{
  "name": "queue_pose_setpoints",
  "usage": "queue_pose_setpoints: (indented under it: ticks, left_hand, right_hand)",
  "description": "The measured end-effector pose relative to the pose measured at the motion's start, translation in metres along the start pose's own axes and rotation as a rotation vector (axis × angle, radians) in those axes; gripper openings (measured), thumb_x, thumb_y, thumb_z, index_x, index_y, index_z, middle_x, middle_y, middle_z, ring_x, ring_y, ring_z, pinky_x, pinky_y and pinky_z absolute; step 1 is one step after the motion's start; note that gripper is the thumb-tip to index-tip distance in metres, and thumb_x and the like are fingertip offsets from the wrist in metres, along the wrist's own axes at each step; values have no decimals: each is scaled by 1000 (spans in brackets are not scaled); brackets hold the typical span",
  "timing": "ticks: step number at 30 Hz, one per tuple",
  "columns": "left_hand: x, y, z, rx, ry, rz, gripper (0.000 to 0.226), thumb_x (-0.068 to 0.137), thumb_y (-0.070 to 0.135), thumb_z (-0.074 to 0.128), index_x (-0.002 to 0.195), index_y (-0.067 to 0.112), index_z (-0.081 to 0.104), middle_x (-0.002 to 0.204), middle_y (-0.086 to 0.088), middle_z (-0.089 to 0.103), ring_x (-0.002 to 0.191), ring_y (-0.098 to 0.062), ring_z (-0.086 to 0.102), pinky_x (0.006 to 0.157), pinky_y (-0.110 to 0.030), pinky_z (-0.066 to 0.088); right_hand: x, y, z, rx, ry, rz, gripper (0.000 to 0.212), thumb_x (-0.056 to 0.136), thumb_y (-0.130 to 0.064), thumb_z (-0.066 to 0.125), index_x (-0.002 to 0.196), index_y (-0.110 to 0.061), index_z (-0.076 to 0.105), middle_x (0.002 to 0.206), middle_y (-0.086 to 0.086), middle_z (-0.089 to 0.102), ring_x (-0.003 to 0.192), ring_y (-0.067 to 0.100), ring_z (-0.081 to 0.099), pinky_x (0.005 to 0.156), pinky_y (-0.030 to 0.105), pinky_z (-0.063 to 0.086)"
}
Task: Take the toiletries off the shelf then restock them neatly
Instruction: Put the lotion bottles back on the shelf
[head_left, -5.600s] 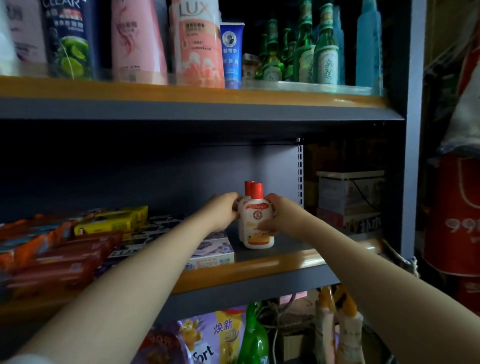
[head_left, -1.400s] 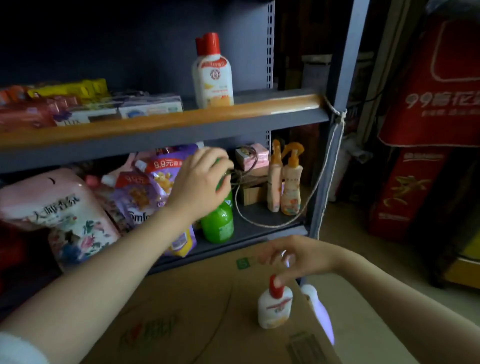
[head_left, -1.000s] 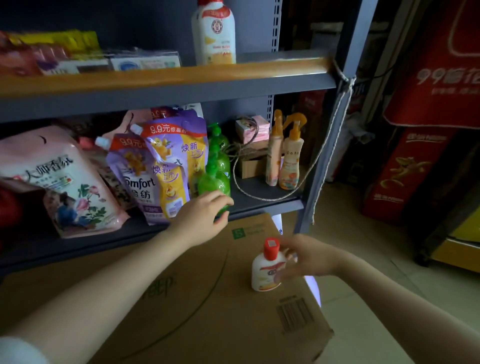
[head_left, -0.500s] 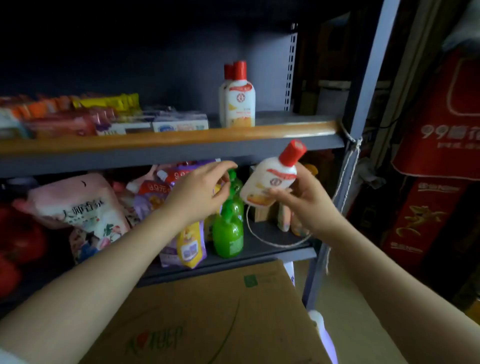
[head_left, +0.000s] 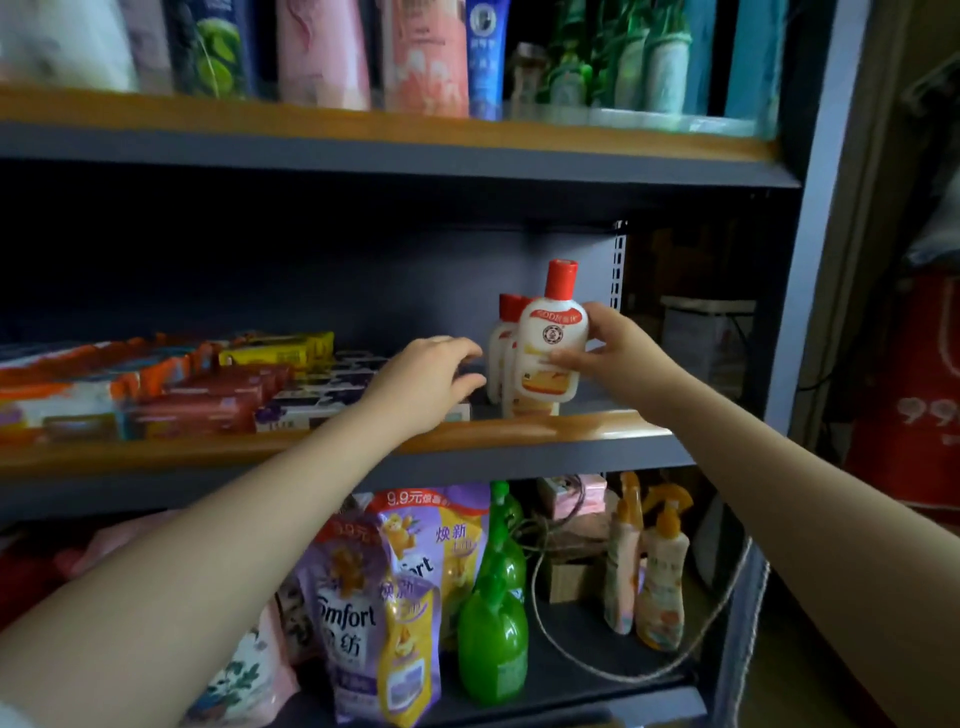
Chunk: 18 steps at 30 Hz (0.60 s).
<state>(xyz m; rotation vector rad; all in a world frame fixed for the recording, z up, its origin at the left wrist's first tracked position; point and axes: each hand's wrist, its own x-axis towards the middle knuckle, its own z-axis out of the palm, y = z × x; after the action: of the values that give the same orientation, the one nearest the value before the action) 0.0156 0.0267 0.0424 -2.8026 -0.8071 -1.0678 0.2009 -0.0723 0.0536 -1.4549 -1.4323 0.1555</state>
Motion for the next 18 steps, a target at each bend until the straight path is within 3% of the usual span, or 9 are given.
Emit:
queue_pose_setpoints:
  ticks: [2, 7, 11, 13, 15, 18]
  left_hand:
    - [4, 0, 0, -4, -42, -4, 43, 92, 28, 55, 132, 15, 49, 128, -3, 55, 112, -18, 53, 93, -36, 47]
    - [15, -4, 2, 17, -97, 14, 51, 89, 34, 58, 135, 16, 45, 133, -2, 52, 117, -17, 51, 96, -35, 45]
    - [18, -6, 6, -28, -98, 1, 53, 87, 39, 58, 134, 18, 46, 131, -1, 54, 113, -15, 53, 93, -33, 46]
    - [20, -5, 6, -58, -91, 2, 56, 86, 44, 58, 133, 18, 47, 129, 0, 56, 110, -14, 54, 91, -32, 47]
    - [24, -2, 6, -58, -108, -2, 59, 84, 49, 57, 134, 18, 46, 127, -1, 57, 109, -15, 55, 89, -33, 47]
    - [28, -1, 9, -5, -187, -27, 61, 84, 54, 54, 131, 17, 47, 125, -4, 57, 107, -18, 56, 88, -37, 49]
  right_hand:
    - [5, -2, -2, -11, -32, -1, 36, 80, -15, 69, 113, -15, 53, 99, -4, 61, 92, 10, 60, 77, 24, 52]
    - [11, 3, 5, -152, -152, 36, 39, 79, -15, 72, 112, -17, 51, 101, -3, 62, 94, 18, 63, 83, 36, 54]
    - [6, 13, 10, -295, -88, 36, 56, 71, -22, 79, 116, -17, 46, 104, -4, 57, 94, 16, 59, 85, 33, 52]
    - [7, 20, 9, -300, -48, 83, 75, 68, -28, 81, 128, -16, 38, 114, -4, 52, 104, 16, 55, 90, 33, 49]
    - [10, 21, 9, -241, -118, 178, 85, 68, -34, 81, 136, -15, 33, 123, -5, 50, 112, 16, 53, 95, 36, 48]
    - [14, 16, 14, -150, -275, 205, 40, 73, -25, 77, 104, -27, 52, 96, -7, 63, 90, 12, 62, 78, 23, 53]
